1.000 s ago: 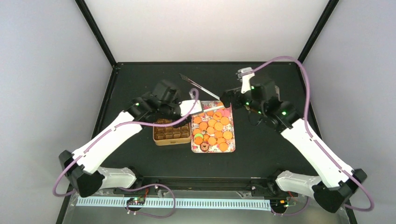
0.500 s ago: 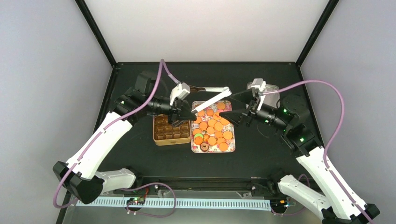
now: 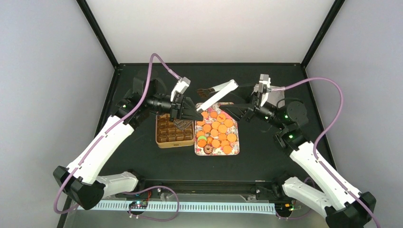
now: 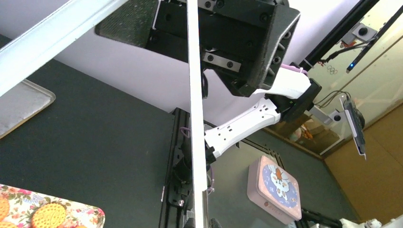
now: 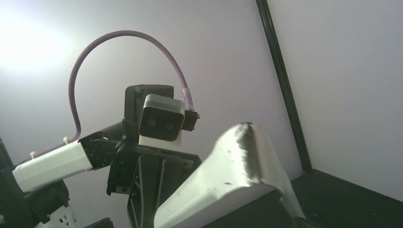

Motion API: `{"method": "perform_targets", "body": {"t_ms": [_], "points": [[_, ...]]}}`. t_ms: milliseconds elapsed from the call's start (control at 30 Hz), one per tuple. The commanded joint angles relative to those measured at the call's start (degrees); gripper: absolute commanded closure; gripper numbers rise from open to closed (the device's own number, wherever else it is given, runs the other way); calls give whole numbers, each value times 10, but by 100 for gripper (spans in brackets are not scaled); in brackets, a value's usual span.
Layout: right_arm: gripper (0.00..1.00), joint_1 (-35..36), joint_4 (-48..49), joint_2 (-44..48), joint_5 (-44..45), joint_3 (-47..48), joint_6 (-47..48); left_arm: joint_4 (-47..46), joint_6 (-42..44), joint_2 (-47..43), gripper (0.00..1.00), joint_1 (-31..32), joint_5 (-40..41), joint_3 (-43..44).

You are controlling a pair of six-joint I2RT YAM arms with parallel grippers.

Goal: Pack the cookies
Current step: Pass from the left arm to the right

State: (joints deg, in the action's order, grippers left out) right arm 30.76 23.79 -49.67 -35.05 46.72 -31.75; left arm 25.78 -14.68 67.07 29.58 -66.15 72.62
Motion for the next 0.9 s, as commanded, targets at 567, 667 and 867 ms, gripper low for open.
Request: {"method": "perform_targets", "body": {"t_ms": [567,667,867], "points": [[0,8,3,-54,36,52,10,-69,-69,-14,98,-9,-13,5],[0,8,-95,-41,29,85,54,-62,-60,-15,98,-12,-9,6],[0,8,-133,-10,63,80,67,-57,-55,-18,98,-14,-7,2]]}}
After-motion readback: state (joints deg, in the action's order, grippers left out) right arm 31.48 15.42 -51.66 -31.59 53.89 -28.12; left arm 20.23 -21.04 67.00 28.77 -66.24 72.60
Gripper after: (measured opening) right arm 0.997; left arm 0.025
